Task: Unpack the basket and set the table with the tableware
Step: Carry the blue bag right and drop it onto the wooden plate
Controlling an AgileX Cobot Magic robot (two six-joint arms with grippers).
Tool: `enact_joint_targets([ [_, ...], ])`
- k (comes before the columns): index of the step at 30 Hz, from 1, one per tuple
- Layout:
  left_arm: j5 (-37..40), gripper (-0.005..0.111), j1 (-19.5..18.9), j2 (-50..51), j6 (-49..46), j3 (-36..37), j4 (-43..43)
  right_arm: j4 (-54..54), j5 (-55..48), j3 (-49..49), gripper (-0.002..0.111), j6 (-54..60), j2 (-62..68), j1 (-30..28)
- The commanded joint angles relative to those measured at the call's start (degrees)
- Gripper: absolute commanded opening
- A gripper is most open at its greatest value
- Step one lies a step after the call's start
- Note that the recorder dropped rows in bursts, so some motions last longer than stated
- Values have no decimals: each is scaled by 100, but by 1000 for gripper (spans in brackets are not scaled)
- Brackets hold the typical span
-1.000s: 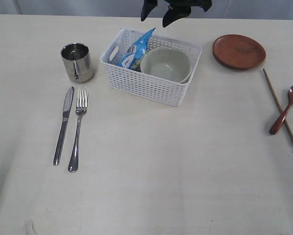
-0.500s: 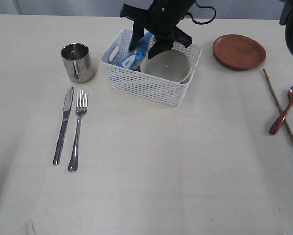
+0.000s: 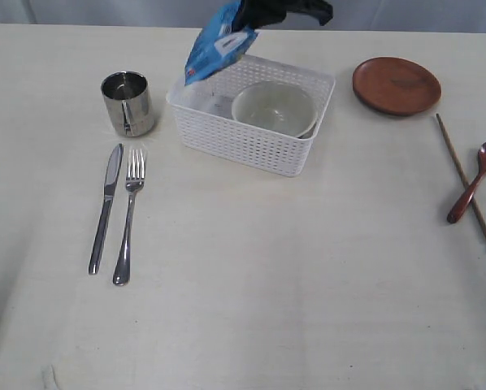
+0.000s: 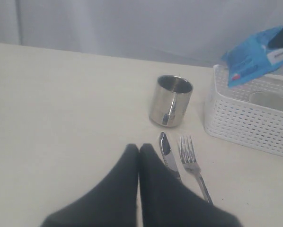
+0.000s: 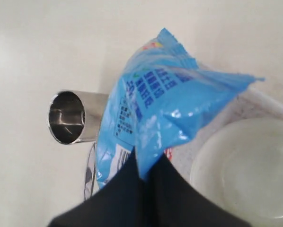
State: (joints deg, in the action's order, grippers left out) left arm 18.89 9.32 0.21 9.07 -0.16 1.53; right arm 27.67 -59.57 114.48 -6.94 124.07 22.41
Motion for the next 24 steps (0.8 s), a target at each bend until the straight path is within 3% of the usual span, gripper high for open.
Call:
enact_joint_targets([
  [1, -63, 0, -6, -21, -3, 16, -3, 6, -91, 10, 0, 278, -568, -512],
  [7, -63, 0, -6, -21, -3, 16, -3, 6, -690, 10, 0, 874, -855, -1627],
  [12, -63, 0, -6, -21, -3, 16, -3, 149, -1017, -118, 0, 2000, -600, -2517],
  [19, -63, 0, -6, -21, -3, 16, -3, 2036, -914, -938, 0, 3927, -23, -3579],
  [24, -63, 0, -6, -21, -3, 16, -3, 2319, -972, -1126, 0, 4227, 351, -4039],
])
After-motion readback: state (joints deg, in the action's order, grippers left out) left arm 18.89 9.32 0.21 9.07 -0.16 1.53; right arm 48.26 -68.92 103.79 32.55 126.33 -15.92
